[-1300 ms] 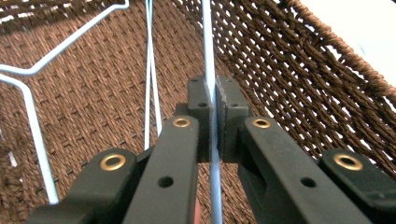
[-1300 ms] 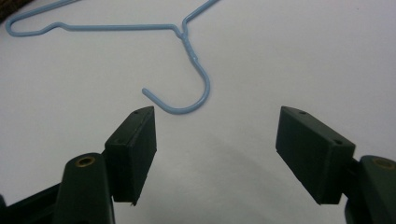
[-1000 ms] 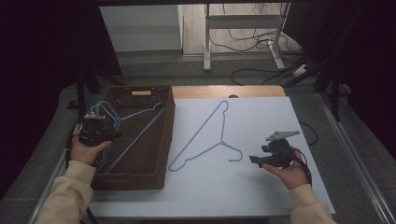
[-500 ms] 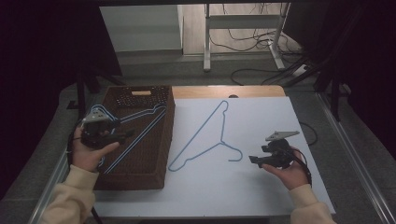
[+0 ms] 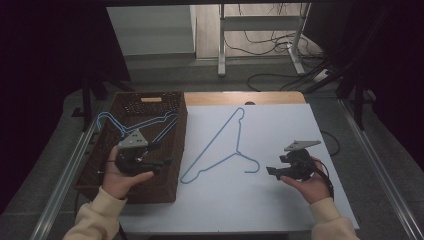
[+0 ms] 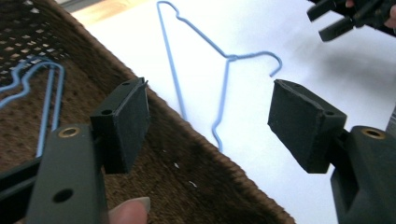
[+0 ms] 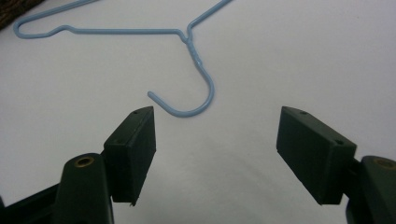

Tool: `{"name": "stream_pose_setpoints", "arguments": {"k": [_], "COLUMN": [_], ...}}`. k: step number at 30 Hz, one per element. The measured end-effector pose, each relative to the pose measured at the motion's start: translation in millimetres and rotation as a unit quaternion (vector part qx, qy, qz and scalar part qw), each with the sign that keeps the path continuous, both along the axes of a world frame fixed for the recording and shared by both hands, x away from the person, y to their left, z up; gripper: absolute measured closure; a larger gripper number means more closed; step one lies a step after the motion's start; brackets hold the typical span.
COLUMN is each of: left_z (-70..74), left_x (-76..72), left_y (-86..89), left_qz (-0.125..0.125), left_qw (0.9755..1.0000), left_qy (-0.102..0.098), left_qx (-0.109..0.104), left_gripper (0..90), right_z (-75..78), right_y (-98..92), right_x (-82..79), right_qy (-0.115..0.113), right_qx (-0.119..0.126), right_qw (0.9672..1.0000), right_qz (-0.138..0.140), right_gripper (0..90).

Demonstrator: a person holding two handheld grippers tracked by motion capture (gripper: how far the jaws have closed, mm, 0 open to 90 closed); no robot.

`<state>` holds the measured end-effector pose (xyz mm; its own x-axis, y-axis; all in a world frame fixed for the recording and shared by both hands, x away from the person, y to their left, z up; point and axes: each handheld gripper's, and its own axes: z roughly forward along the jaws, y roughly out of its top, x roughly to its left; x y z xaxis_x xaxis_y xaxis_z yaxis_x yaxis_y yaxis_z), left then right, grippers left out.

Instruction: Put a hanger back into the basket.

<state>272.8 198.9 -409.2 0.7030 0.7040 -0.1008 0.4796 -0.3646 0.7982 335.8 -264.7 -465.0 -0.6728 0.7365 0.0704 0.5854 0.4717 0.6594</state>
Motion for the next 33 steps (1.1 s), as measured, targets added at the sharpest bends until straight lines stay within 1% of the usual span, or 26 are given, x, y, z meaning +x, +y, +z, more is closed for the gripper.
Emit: {"name": "stream_pose_setpoints", "arguments": {"k": [5,10,16,18,21,23,25,28,30,33], "left_z": [-3.5,-3.1,-4.2,-5.4,-7.1,-7.3,-7.1,-7.5,-7.4,-7.1], "left_x": [-0.5,-1.3,-0.2,0.3,0.3,-0.1,-0.3,-0.3,-0.4,-0.7], "left_y": [-4.0,-5.7,-6.1,-6.6,-8.1,-9.1,-9.5,-9.3,-8.9,-8.6], "left_qz": [0.0,-0.003,-0.003,-0.003,-0.006,-0.007,-0.007,-0.006,-0.006,-0.006], "left_qw": [1.0,1.0,1.0,1.0,0.9999,0.9999,0.9999,0.9999,0.9999,0.9999], "left_qy": [0.005,0.003,0.005,0.008,0.011,0.011,0.01,0.01,0.011,0.01], "left_qx": [-0.001,-0.001,0.0,0.0,0.002,0.003,0.003,0.004,0.004,0.004], "left_gripper": [28.7,28.6,28.5,28.6,28.6,28.6,28.6,28.6,28.6,28.6], "right_z": [0.8,1.2,3.1,4.4,5.3,5.4,5.9,4.2,1.3,-2.5], "right_y": [3.1,5.2,8.2,9.1,11.0,13.6,17.4,24.7,30.2,39.6], "right_x": [-1.2,-2.2,-3.4,-3.4,-3.3,-2.2,-0.8,4.0,8.7,16.2], "right_qy": [-0.001,-0.003,0.001,0.002,0.003,0.004,0.009,0.018,0.028,0.041], "right_qx": [-0.001,-0.003,0.004,0.009,0.007,0.005,-0.002,-0.014,-0.025,-0.041], "right_qw": [1.0,0.9999,1.0,0.9999,0.9999,0.9999,0.9998,0.9994,0.9986,0.9972], "right_qz": [0.006,0.011,0.009,0.008,0.008,0.015,0.02,0.027,0.038,0.046], "right_gripper": [28.6,28.5,27.1,27.7,30.4,34.1,40.6,54.0,64.8,78.4]}}
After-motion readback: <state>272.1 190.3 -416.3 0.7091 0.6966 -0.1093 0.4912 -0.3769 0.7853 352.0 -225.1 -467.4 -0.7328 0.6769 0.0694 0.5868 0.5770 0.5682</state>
